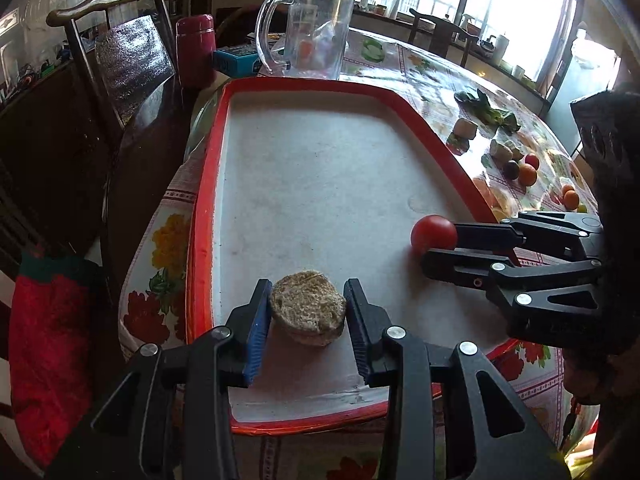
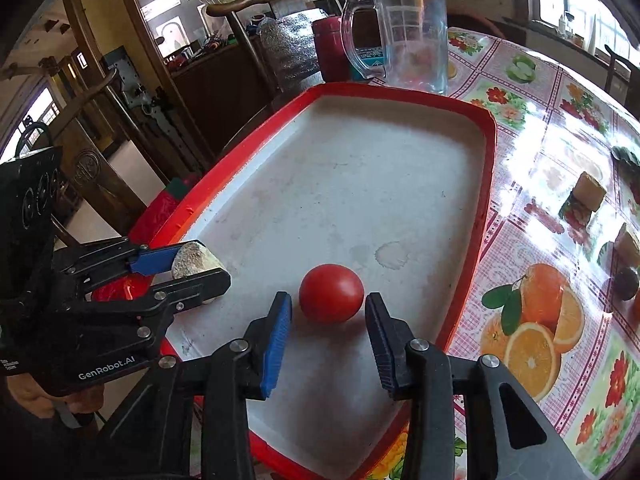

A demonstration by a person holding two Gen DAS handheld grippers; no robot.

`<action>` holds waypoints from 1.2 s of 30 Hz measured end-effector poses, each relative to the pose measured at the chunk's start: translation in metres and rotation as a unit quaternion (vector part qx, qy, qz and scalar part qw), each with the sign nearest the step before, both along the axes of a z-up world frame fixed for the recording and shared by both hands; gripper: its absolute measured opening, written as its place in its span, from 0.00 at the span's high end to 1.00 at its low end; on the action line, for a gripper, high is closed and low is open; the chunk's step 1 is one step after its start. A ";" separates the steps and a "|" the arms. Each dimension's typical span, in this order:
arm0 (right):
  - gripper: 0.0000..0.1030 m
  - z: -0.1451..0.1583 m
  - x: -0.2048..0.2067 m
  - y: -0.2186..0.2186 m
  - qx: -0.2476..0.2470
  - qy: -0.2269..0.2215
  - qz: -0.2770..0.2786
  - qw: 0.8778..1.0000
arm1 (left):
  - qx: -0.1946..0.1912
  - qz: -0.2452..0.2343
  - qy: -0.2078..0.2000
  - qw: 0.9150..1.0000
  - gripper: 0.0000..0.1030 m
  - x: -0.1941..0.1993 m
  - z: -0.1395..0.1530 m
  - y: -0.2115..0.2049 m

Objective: Organize fruits
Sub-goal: 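Open the right tool to drop the tomato while the left tool releases the cake into the tray, then move both tools back to the table toward the dark plum and a mandarin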

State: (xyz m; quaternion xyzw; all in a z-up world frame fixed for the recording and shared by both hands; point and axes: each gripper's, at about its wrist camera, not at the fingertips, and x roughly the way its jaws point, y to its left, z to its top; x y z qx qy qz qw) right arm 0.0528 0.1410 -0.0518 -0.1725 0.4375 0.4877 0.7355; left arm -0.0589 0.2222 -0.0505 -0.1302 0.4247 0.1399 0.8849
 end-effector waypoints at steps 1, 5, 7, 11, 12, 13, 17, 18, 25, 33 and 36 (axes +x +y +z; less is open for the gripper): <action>0.57 0.002 0.000 -0.003 0.002 -0.002 -0.003 1.000 | 0.002 0.002 0.001 1.000 0.62 0.000 0.001 0.000; 0.54 0.016 -0.002 -0.019 0.022 -0.007 -0.009 1.000 | 0.007 0.011 -0.009 1.000 0.47 -0.004 0.009 0.002; 0.54 0.023 -0.001 -0.031 0.032 -0.010 -0.017 0.999 | 0.008 0.012 -0.016 1.000 0.45 -0.006 0.015 0.000; 0.54 0.032 0.004 -0.061 0.049 -0.011 -0.045 0.998 | 0.009 0.005 -0.031 0.999 0.45 -0.004 0.027 -0.009; 0.54 0.034 0.005 -0.068 0.052 -0.011 -0.052 0.997 | 0.009 0.000 -0.035 0.999 0.45 -0.003 0.030 -0.012; 0.54 0.035 0.007 -0.075 0.053 -0.012 -0.062 0.997 | 0.008 -0.005 -0.038 0.999 0.45 -0.001 0.032 -0.016; 0.54 0.036 0.016 -0.108 0.056 -0.013 -0.097 0.994 | 0.008 -0.026 -0.040 0.999 0.45 0.007 0.036 -0.033; 0.54 0.036 0.018 -0.116 0.056 -0.013 -0.107 0.993 | 0.008 -0.031 -0.040 0.999 0.45 0.010 0.036 -0.038; 0.53 0.034 0.030 -0.171 0.063 -0.012 -0.168 0.984 | 0.001 -0.067 -0.049 0.997 0.45 0.025 0.042 -0.070; 0.52 0.028 0.045 -0.233 0.060 -0.017 -0.239 0.969 | -0.003 -0.118 -0.059 0.991 0.45 0.047 0.050 -0.112; 0.52 0.027 0.052 -0.255 0.060 -0.017 -0.264 0.962 | -0.004 -0.137 -0.060 0.989 0.45 0.058 0.051 -0.130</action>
